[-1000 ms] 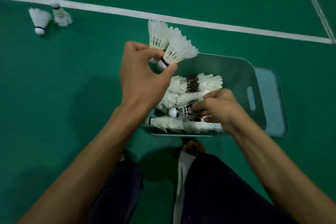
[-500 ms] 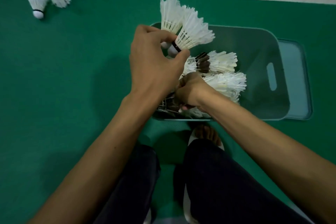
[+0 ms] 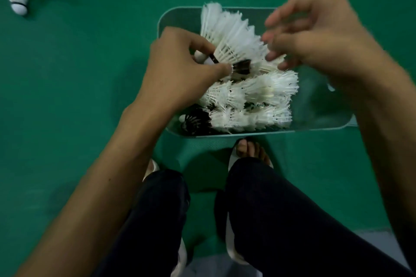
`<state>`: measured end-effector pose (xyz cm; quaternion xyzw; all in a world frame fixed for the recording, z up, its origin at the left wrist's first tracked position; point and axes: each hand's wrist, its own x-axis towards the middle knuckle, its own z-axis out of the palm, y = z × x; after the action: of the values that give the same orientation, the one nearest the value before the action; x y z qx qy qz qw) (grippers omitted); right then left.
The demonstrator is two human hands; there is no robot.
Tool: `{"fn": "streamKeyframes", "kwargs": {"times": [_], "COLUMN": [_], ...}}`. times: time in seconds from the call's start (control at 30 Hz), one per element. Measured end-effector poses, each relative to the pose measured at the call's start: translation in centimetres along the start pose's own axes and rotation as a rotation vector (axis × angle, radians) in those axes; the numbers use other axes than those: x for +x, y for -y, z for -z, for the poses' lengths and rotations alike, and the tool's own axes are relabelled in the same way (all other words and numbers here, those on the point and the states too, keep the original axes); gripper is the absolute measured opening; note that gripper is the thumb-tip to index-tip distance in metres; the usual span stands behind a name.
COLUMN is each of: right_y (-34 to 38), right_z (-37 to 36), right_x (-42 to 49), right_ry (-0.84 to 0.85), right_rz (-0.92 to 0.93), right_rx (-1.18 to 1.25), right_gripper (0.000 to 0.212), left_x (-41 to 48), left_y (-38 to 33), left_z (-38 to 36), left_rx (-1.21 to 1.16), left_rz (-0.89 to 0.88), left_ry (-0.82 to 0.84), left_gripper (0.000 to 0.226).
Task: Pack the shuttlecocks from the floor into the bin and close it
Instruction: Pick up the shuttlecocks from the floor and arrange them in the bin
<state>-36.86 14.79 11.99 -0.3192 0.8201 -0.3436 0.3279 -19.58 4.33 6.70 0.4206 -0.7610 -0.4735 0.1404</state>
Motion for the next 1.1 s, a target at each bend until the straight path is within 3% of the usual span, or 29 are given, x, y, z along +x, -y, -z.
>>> {"fn": "streamKeyframes", "kwargs": {"times": [0.1, 0.2, 0.37, 0.5, 0.63, 0.77, 0.9, 0.97, 1.1], "right_y": [-0.2, -0.7, -1.3, -2.3, -3.2, -3.3, -2.3, -2.2, -2.5], "right_z": [0.0, -1.3, -3.6, -3.3, -4.3, -8.4, -10.3, -8.9, -4.6], "right_x": [-0.3, -0.4, -1.3, -1.1, -1.1, -0.4, 0.2, 0.5, 0.8], "right_ry": [0.067, 0.083, 0.045, 0.102, 0.309, 0.381, 0.539, 0.480, 0.122], "right_rz": [0.196, 0.280, 0.355, 0.192, -0.053, -0.073, -0.148, -0.207, -0.097], "right_rx": [-0.094, -0.245, -0.379, -0.356, -0.357, -0.402, -0.343, -0.229, -0.107], "right_gripper": [0.022, 0.014, 0.040, 0.035, 0.027, 0.016, 0.020, 0.020, 0.008], "left_x": [-0.4, -0.5, -0.3, -0.1, 0.3, 0.1, -0.1, -0.1, -0.1], "left_y": [-0.1, -0.1, 0.1, 0.0, 0.1, -0.3, -0.2, -0.1, -0.3], "left_z": [-0.6, -0.4, -0.3, 0.3, 1.5, 1.5, 1.4, 1.5, 1.2], "left_rx": [0.103, 0.206, 0.253, 0.323, 0.313, 0.291, 0.298, 0.300, 0.292], "left_rz": [-0.008, -0.013, -0.002, 0.041, 0.077, 0.060, 0.050, 0.045, 0.043], "left_ry": [0.093, 0.127, 0.174, 0.198, 0.076, 0.010, 0.014, 0.015, 0.068], "left_gripper": [0.020, 0.023, 0.022, 0.031, 0.014, 0.007, 0.006, 0.007, 0.012]}}
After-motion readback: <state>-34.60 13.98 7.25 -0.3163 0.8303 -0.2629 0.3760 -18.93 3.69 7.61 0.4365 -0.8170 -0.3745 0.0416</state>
